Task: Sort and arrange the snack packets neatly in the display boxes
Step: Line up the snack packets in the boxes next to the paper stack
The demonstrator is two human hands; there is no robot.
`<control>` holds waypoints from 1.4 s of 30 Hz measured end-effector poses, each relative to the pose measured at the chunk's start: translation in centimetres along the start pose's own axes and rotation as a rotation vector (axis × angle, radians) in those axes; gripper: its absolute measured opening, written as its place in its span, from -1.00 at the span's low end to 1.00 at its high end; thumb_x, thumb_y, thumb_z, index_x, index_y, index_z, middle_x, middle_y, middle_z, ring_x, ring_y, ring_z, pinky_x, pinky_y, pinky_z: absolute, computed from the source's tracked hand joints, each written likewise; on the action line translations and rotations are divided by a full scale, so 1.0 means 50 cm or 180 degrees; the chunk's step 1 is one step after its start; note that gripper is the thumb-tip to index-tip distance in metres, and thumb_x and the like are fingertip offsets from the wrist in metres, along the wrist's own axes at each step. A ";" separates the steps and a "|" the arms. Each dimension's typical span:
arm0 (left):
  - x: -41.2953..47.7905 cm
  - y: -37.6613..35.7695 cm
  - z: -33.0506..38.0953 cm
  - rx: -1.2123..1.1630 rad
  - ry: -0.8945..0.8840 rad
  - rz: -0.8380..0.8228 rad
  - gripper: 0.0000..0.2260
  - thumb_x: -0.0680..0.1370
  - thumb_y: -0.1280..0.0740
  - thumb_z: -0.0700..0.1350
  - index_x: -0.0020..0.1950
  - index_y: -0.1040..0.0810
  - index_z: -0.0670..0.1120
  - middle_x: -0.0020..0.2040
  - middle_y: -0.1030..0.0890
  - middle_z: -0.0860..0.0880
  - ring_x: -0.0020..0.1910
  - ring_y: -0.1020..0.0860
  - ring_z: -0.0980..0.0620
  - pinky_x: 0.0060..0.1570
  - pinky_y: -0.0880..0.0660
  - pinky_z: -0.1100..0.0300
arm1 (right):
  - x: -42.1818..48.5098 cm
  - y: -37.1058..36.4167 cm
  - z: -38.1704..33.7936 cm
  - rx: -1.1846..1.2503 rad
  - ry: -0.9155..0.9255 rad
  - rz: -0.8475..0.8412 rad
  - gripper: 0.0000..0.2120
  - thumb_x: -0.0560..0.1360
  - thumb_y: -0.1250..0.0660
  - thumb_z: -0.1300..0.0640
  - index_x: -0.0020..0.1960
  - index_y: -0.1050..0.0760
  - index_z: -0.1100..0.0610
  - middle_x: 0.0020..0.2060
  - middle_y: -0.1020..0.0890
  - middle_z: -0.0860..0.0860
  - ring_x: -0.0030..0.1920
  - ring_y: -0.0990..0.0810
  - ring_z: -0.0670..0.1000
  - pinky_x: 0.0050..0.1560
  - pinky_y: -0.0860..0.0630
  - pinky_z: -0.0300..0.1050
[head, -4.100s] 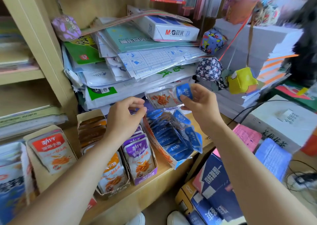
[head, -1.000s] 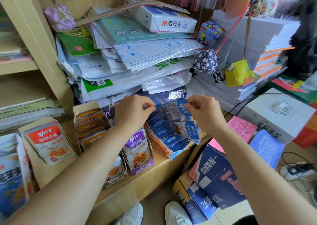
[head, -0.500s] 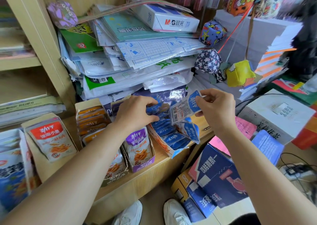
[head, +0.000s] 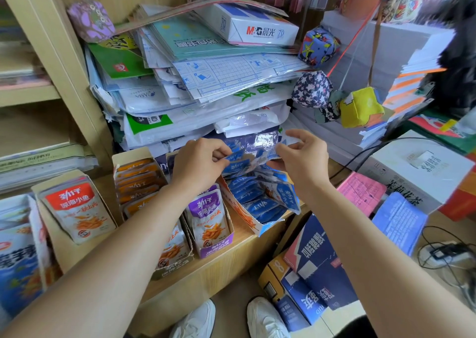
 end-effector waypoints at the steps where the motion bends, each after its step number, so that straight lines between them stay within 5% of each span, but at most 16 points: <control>1: 0.000 0.001 -0.001 -0.0023 0.0004 -0.0023 -0.85 0.49 -0.52 -0.13 0.01 -0.71 0.08 -0.18 -0.66 0.17 -0.19 -0.61 0.27 -0.12 -0.58 0.29 | -0.002 -0.008 0.001 0.0022 0.0007 -0.0047 -0.68 0.54 -0.38 0.29 0.27 -0.54 0.12 -0.27 -0.57 0.07 -0.36 -0.72 0.03 -0.15 -0.69 -0.03; 4: 0.000 0.004 -0.005 -0.0103 -0.0031 -0.0116 -0.81 0.48 -0.53 -0.14 0.05 -0.71 0.08 -0.15 -0.66 0.19 -0.17 -0.60 0.30 -0.13 -0.55 0.35 | -0.014 -0.033 0.003 0.0115 -0.0006 -0.0278 -0.66 0.52 -0.45 0.23 0.28 -0.53 0.15 -0.27 -0.56 0.05 -0.33 -0.72 0.02 -0.15 -0.70 -0.04; 9: -0.003 0.003 0.002 -0.0378 -0.0353 -0.0473 -0.73 0.45 -0.55 -0.04 0.13 -0.69 0.14 0.02 -0.66 0.20 -0.01 -0.60 0.21 0.01 -0.56 0.17 | -0.012 -0.039 0.009 0.0248 -0.0121 -0.0658 -0.60 0.49 -0.51 0.18 0.27 -0.50 0.22 -0.12 -0.69 0.23 -0.25 -0.74 0.10 -0.11 -0.70 0.03; 15: -0.007 -0.015 0.018 -0.0301 -0.0656 -0.0408 -0.76 0.44 -0.57 -0.03 0.09 -0.71 0.10 -0.05 -0.61 0.19 -0.09 -0.56 0.21 -0.13 -0.52 0.16 | -0.008 -0.027 0.015 -0.0137 0.0177 -0.0953 -0.61 0.48 -0.52 0.12 0.25 -0.55 0.19 -0.22 -0.73 0.10 -0.17 -0.74 0.05 -0.10 -0.70 0.03; 23: -0.008 -0.005 0.018 0.0244 -0.0747 -0.0002 -0.89 0.46 -0.53 -0.13 -0.04 -0.74 0.01 -0.24 -0.63 0.15 -0.21 -0.54 0.04 -0.12 -0.54 0.06 | 0.007 0.032 0.008 -0.1597 0.1086 -0.0961 -0.76 0.47 -0.52 0.10 0.12 -0.63 0.01 -0.19 -0.68 -0.16 -0.21 -0.63 -0.19 -0.22 -0.49 -0.42; 28: -0.009 -0.009 0.029 0.0861 -0.0916 0.0030 -0.89 0.46 -0.54 -0.10 -0.02 -0.75 0.02 -0.21 -0.67 0.07 -0.17 -0.39 0.06 -0.21 -0.34 0.16 | -0.006 0.091 0.013 -0.2287 0.0937 -0.1276 -0.75 0.38 -0.58 -0.02 0.00 -0.61 -0.05 -0.18 -0.64 -0.12 -0.20 -0.60 -0.11 -0.23 -0.46 -0.30; 32: -0.015 -0.009 0.039 0.0475 -0.1076 0.0138 -0.76 0.44 -0.57 -0.05 0.09 -0.72 0.00 -0.22 -0.68 0.11 -0.22 -0.50 0.05 -0.19 -0.53 0.10 | -0.015 0.099 0.029 -0.2625 0.0714 -0.1624 -0.75 0.34 -0.59 0.13 -0.08 -0.57 -0.03 -0.23 -0.61 -0.11 -0.23 -0.57 -0.05 -0.23 -0.48 -0.18; 36: -0.015 -0.015 0.046 0.0326 -0.1271 0.0209 -0.85 0.45 -0.54 -0.18 -0.01 -0.73 -0.02 -0.24 -0.67 0.10 -0.26 -0.54 0.06 -0.21 -0.57 0.09 | -0.006 0.099 0.033 -0.2456 0.0944 -0.1232 -0.76 0.39 -0.50 0.30 -0.24 -0.57 -0.02 -0.37 -0.59 -0.10 -0.35 -0.51 -0.10 -0.34 -0.39 -0.30; 42: -0.007 -0.008 0.035 0.0725 -0.0842 0.0188 -0.93 0.44 -0.53 -0.17 -0.16 -0.73 0.00 -0.29 -0.66 0.07 -0.22 -0.47 0.02 -0.20 -0.44 0.13 | 0.004 0.113 0.032 -0.2066 0.1125 -0.0516 -0.86 0.45 -0.47 0.27 -0.02 -0.64 0.11 -0.27 -0.61 -0.07 -0.26 -0.55 -0.07 -0.25 -0.48 -0.18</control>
Point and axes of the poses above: each hand's wrist, its own x-axis towards the middle knuckle, its own y-axis out of the back of the hand, z = x × y, the point moved 2 cm from there along x, towards the middle knuckle
